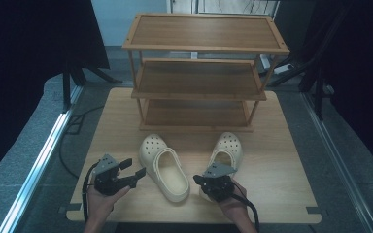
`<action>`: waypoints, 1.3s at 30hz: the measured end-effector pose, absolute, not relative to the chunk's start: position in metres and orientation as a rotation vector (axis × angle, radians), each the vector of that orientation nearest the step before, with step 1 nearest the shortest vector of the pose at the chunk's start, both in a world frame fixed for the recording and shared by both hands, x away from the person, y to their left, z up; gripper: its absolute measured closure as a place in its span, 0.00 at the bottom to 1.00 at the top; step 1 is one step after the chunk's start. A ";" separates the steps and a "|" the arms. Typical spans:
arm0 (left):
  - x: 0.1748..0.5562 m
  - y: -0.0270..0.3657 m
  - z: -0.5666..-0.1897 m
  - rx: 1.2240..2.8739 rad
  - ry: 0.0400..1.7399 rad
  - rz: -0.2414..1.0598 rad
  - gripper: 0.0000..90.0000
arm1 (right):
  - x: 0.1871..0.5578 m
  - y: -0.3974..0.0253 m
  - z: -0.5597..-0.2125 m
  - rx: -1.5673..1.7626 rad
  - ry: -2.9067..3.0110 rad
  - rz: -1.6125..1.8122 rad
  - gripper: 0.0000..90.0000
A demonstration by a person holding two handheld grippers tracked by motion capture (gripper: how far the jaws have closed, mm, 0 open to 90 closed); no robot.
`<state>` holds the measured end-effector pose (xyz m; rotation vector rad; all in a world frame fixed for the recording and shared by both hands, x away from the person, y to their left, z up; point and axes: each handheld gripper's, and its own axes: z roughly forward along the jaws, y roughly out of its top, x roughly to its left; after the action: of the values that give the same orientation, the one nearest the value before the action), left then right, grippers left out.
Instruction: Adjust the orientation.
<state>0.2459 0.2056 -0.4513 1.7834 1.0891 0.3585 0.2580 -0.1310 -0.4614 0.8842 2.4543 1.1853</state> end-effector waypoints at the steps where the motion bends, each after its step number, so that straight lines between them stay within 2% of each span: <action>1: 0.246 0.205 -0.451 1.786 1.087 0.357 0.36 | 0.258 -0.126 -0.464 0.883 2.466 1.155 1.00; 12: 0.246 0.204 -0.452 1.790 1.082 0.350 0.36 | 0.257 -0.105 -0.474 0.851 2.485 1.002 1.00; 22: 0.245 0.212 -0.450 1.769 1.090 0.345 0.36 | 0.247 -0.086 -0.473 0.778 2.579 1.092 1.00; 31: 0.247 0.231 -0.454 1.740 1.134 0.342 0.35 | 0.243 -0.040 -0.477 0.641 2.645 1.215 0.99; 36: 0.247 0.230 -0.455 1.747 1.132 0.344 0.35 | 0.242 -0.033 -0.479 0.622 2.628 1.252 0.98; 39: 0.246 0.229 -0.454 1.752 1.135 0.346 0.35 | 0.241 -0.042 -0.477 0.633 2.612 1.269 0.95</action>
<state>0.2459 0.2290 -0.4545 1.7516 1.1347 0.3457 0.2412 -0.0424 -0.4769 0.6329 2.6118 1.2685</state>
